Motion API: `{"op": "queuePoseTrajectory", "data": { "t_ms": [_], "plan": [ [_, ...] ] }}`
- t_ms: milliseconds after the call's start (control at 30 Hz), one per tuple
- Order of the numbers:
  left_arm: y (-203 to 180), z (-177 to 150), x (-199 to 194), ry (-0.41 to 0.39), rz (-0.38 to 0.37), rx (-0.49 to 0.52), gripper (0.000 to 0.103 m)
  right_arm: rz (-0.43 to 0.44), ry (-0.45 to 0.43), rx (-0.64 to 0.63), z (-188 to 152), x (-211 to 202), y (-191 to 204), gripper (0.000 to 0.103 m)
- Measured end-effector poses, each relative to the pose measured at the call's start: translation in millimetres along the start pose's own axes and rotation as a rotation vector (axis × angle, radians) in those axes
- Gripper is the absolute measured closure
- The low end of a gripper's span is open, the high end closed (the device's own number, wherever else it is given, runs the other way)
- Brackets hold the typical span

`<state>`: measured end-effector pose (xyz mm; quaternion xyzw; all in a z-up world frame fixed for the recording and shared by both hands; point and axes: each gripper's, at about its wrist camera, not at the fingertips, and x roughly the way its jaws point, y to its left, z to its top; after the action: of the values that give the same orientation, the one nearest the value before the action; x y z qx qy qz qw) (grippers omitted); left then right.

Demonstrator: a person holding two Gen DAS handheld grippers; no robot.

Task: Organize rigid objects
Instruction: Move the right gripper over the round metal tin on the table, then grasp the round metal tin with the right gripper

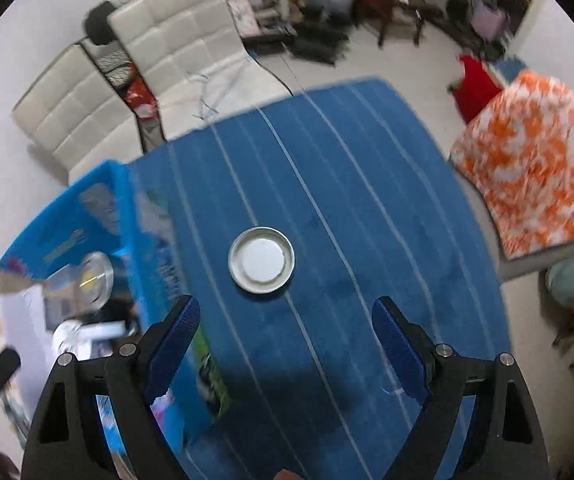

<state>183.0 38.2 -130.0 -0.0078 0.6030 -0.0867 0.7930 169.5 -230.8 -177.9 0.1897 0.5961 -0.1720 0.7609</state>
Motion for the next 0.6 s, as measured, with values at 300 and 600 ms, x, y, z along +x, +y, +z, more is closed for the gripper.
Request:
{"op": "queuePoseTrajectory", "data": {
  "t_ms": [300, 600],
  "plan": [
    [-7, 20, 57, 0.081, 0.044, 0.016, 0.000, 0.022, 0.100, 0.045, 21, 95, 17, 0.013],
    [-6, 24, 75, 0.113, 0.066, 0.028, 0.000, -0.057, 0.130, 0.030, 19, 144, 27, 0.035]
  ]
}}
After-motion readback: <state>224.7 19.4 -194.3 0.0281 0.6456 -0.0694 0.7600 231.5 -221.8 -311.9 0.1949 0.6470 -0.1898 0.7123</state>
